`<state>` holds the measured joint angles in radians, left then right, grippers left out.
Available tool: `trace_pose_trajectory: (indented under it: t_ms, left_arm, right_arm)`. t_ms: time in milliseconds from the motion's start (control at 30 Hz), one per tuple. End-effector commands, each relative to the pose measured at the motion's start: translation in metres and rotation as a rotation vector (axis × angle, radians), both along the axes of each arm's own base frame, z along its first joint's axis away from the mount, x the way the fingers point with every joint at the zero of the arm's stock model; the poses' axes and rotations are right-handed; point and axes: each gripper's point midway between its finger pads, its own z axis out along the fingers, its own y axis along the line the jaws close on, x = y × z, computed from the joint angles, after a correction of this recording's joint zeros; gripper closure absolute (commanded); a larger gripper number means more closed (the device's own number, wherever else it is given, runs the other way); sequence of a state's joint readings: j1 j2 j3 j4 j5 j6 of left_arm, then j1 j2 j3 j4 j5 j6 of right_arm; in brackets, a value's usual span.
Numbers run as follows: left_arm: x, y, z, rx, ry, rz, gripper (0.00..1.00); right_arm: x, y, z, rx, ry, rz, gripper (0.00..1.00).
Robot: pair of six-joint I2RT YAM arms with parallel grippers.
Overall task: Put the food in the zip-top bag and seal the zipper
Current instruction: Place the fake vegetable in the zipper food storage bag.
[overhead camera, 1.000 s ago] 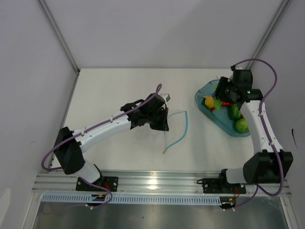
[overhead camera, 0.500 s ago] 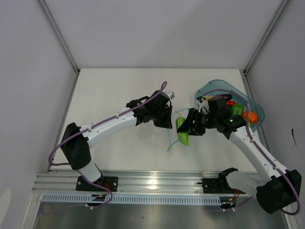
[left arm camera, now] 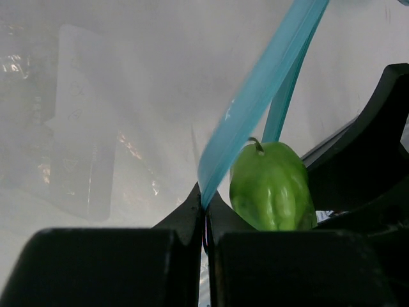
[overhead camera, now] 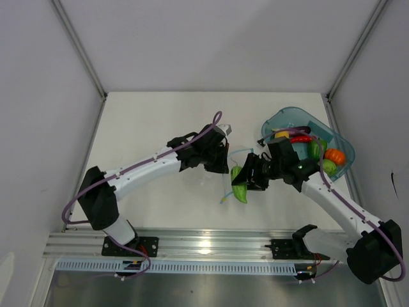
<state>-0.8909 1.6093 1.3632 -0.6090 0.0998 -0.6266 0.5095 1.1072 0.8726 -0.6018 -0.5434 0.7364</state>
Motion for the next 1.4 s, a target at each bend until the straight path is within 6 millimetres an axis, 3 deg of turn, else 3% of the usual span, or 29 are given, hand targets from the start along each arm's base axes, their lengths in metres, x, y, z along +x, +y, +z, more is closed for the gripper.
trace_pose_trajectory:
  t_ms: [0,333,667,833,1033,1133,1167,1267,1367]
  left_arm:
    - [0.007,0.007,0.021,-0.029,-0.103,0.021,0.99]
    - [-0.002,0.005,0.025,-0.065,-0.125,-0.006,0.99]
    - [-0.017,-0.002,0.027,-0.106,-0.089,-0.028,0.99]
    - [-0.019,-0.003,0.030,-0.111,-0.078,-0.007,0.99]
    - [-0.026,-0.018,0.045,-0.167,-0.012,-0.027,0.99]
    - [-0.033,-0.024,0.046,-0.190,0.030,-0.056,0.99]
    - [-0.035,-0.025,0.047,-0.200,0.040,-0.062,0.99]
    - [-0.039,-0.029,0.052,-0.232,0.053,-0.075,0.99]
    - [-0.038,-0.030,0.054,-0.239,0.049,-0.079,0.99]
  right_arm:
    - [-0.001,-0.003,-0.004,-0.018,0.012,-0.033,0.83]
    - [0.006,-0.003,-0.008,-0.042,0.002,-0.040,0.83]
    - [0.059,0.007,0.019,0.059,-0.070,-0.258,0.82]
    - [0.081,0.001,0.026,0.082,-0.095,-0.420,0.80]
    - [0.093,-0.011,0.010,-0.047,-0.169,-0.463,0.58]
    - [0.091,-0.010,0.005,-0.085,-0.179,-0.429,0.44]
    - [0.091,-0.011,0.004,-0.098,-0.188,-0.421,0.33]
    - [0.089,-0.009,0.005,-0.100,-0.208,-0.384,0.20]
    - [0.087,-0.012,0.011,-0.123,-0.234,-0.366,0.15]
